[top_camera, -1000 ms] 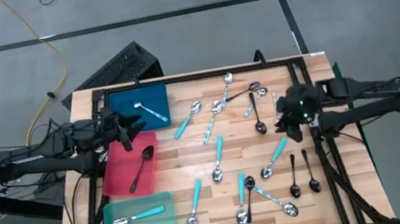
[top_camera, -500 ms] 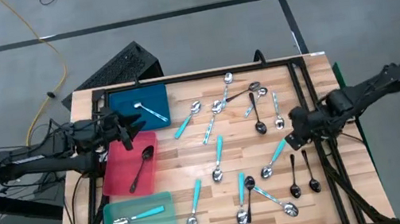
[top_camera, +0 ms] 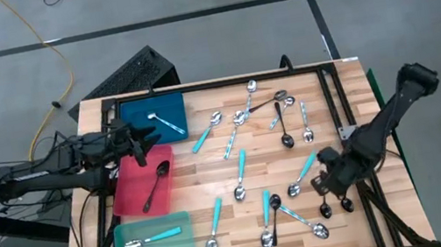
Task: Sort silverware by color (type)
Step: Put the blue patterned spoon into the blue bin
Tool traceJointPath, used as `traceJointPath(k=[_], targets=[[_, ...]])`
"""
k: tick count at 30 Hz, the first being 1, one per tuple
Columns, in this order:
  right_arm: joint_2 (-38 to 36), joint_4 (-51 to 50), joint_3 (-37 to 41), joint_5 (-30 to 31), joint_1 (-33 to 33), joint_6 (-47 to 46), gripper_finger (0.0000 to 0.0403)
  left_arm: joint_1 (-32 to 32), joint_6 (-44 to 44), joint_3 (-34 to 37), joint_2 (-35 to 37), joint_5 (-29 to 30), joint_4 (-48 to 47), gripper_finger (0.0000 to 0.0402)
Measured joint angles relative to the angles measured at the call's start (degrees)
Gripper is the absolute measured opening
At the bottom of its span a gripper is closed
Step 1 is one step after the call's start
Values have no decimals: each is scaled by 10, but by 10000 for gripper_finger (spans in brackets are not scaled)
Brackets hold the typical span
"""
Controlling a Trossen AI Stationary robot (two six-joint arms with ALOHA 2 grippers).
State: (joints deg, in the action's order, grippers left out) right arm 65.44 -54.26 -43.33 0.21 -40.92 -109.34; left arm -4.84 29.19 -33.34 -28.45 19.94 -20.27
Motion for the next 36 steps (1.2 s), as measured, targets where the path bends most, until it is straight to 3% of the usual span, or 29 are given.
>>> traceJointPath(k=[10, 17, 22, 31, 36], targets=[[128, 216, -8, 31, -21, 127, 143, 0, 0, 0, 0, -9, -6, 194], [211, 213, -74, 32, -10, 220, 143, 0, -11, 0, 0, -22, -13, 195], [245, 179, -107, 32, 8, 230, 143, 0, -14, 0, 0, -22, -13, 195], [288, 186, -136, 31, 16, 345, 143, 0, -15, 0, 0, -21, -16, 195], [323, 187, -138, 28, 15, 359, 143, 0, -10, 0, 0, -21, -25, 195]])
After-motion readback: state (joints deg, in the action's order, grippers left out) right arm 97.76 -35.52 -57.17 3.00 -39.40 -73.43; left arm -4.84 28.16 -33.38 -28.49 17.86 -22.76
